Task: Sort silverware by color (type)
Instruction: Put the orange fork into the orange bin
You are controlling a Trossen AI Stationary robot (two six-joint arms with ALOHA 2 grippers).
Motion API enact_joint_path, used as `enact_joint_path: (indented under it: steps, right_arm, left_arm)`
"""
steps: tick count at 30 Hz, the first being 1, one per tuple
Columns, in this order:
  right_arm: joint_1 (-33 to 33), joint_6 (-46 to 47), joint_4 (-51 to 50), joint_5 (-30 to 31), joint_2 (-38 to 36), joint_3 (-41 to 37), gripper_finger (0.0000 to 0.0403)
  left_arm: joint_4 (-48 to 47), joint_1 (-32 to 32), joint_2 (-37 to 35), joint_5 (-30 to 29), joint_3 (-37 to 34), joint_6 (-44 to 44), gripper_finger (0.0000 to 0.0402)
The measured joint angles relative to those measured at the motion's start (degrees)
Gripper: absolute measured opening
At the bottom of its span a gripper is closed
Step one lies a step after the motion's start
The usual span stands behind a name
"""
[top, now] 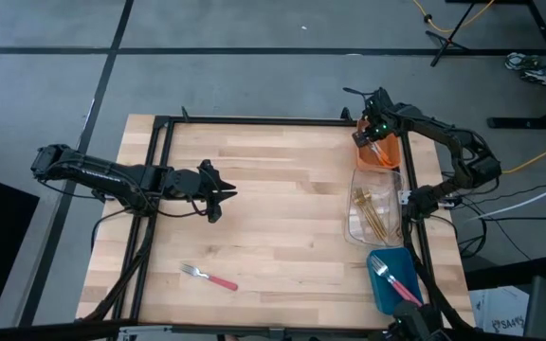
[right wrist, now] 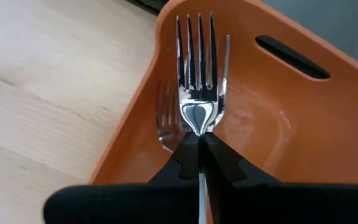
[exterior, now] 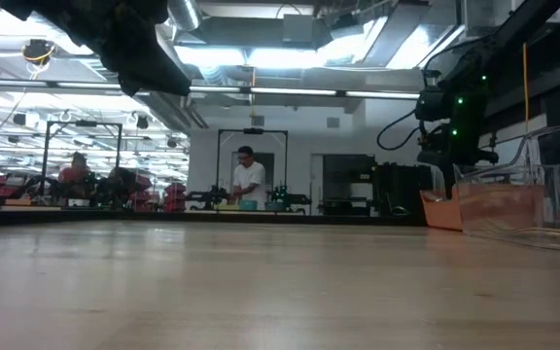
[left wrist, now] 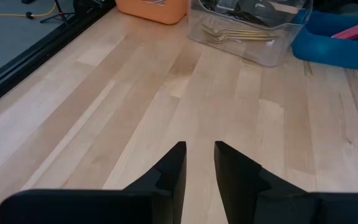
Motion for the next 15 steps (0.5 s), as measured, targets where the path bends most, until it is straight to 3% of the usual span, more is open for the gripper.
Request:
enact_joint_path:
  steps: [6, 15]
  right_arm:
    - [0.00, -0.09, 0.27, 3.07, 1.93, 0.00, 0.0000]
    - [0.02, 2.64, 1.91, 2.29, 2.89, 0.04, 0.0000]
  left_arm:
    - [0.02, -0.01, 0.00, -0.01, 0.00, 0.00, 0.0077]
    - [0.00, 0.00, 0.00, 0.00, 0.00, 0.00, 0.0077]
